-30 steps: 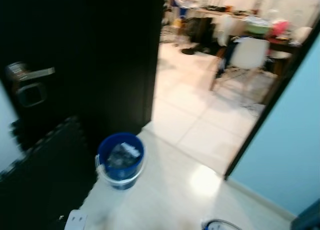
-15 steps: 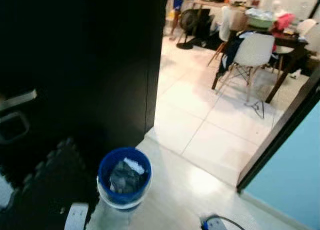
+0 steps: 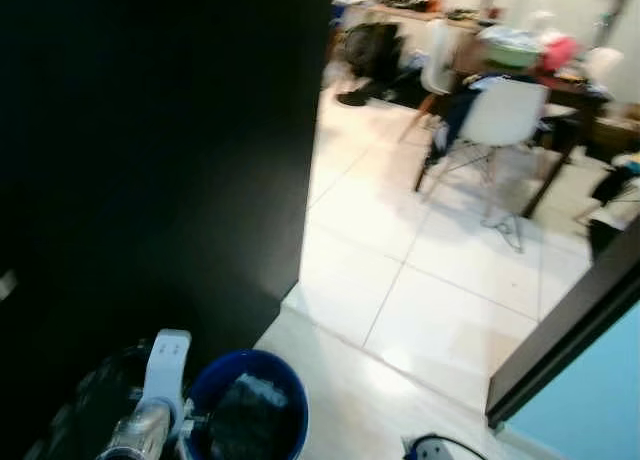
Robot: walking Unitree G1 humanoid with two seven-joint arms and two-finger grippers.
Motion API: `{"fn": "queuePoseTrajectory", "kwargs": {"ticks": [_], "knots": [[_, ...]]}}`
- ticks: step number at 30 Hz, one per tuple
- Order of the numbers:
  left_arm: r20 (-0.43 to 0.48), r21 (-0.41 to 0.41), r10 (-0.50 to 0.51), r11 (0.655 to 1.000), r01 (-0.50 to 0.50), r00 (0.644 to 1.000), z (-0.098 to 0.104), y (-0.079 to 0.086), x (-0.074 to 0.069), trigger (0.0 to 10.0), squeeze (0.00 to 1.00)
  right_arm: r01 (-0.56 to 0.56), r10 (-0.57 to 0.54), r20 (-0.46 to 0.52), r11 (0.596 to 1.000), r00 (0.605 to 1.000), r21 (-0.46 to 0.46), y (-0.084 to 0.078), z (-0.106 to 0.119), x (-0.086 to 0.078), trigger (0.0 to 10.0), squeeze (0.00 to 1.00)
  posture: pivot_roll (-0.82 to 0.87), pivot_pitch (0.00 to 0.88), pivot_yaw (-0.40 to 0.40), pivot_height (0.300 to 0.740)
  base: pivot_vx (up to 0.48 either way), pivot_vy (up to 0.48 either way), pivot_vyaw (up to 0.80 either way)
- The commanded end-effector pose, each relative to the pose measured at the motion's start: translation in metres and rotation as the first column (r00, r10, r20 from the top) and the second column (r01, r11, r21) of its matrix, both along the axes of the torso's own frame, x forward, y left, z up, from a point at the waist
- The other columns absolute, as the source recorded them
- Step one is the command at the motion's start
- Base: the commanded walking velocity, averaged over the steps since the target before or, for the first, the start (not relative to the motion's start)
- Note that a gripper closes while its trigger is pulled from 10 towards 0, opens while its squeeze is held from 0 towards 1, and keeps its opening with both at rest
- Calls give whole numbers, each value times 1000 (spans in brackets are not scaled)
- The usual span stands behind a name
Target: Clean up the room
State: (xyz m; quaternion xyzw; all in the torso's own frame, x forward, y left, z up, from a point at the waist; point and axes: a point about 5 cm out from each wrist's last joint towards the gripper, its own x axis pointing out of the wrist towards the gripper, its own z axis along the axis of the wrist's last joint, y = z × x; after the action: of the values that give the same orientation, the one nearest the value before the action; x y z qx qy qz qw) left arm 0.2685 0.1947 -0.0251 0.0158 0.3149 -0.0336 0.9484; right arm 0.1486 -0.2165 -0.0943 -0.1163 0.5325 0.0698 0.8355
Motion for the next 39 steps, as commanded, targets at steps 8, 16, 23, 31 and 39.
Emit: {"fn": "queuePoseTrajectory", "kwargs": {"ticks": [8,16,23,31,39], "knots": [[-79,-51,-68,997,64,995,-12,-6,-13,10000,0,11,-11,-3,1000,1000,-7,-3,1,0,10000,0,31,0,-60,740,0,0,0],[-169,-107,-174,982,157,970,-24,-23,-26,10000,0,22,-22,-11,999,1000,-30,-11,1,-3,10000,0,-7,0,-60,740,0,0,0],[-154,-102,-197,978,182,968,-23,-27,-25,10000,0,25,-26,-17,999,1000,-44,-17,1,-7,10000,0,-19,6,-55,740,0,0,0],[-80,-49,-165,986,162,983,-11,-24,-9,10000,0,28,-28,-7,999,1000,-43,-15,1,-5,10000,0,-34,34,-52,740,0,0,0],[25,-8,-189,982,189,982,15,-28,22,10000,0,49,-48,24,998,999,-44,-17,3,-3,10000,0,-61,76,-47,740,0,0,0]]}}
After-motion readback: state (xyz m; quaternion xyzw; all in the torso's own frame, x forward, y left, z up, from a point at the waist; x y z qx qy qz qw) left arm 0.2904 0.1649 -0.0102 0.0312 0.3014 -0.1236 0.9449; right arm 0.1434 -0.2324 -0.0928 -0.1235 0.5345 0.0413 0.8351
